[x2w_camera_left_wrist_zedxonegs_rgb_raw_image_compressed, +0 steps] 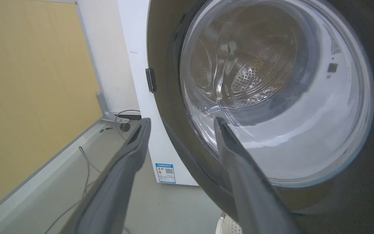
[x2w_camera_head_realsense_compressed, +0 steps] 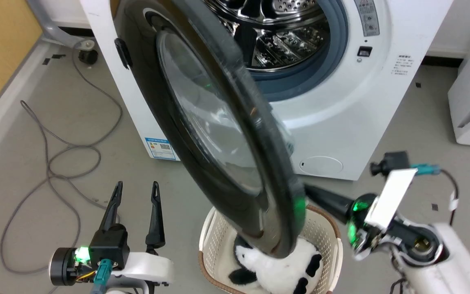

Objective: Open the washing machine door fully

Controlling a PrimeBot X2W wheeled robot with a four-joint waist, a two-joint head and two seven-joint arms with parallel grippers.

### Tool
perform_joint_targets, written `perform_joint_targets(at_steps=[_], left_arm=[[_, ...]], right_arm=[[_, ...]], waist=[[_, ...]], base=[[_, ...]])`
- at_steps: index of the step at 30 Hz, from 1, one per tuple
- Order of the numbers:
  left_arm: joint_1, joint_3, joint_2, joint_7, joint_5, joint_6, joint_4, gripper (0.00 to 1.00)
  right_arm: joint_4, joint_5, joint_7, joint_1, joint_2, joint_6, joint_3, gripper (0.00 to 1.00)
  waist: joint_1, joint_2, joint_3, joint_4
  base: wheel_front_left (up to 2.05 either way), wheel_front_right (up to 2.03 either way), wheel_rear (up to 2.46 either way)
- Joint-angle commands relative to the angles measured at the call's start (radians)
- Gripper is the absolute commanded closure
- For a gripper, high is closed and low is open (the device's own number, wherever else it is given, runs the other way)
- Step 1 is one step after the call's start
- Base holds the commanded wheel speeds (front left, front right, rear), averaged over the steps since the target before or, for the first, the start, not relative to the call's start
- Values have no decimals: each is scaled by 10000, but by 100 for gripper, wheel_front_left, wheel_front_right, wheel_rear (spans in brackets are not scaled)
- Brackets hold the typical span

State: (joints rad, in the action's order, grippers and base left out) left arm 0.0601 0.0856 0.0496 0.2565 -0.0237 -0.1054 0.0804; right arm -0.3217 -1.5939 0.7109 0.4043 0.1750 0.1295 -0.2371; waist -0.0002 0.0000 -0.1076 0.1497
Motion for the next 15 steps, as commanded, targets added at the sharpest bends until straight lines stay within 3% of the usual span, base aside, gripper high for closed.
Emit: perform_joint_targets(at_steps=[1, 15], left_arm=[[-149, -2, 19, 53, 105, 6, 25, 0], [-364, 103, 34, 53, 149, -63, 71, 0]], right_arm=[[180, 26, 83, -365, -153, 12, -145, 100], [1249, 293, 384, -1595, -813, 12, -1407, 100]], waist=[[2, 0, 89, 52], [2, 0, 420, 167]], base=[[0, 0, 0], [0, 0, 0]])
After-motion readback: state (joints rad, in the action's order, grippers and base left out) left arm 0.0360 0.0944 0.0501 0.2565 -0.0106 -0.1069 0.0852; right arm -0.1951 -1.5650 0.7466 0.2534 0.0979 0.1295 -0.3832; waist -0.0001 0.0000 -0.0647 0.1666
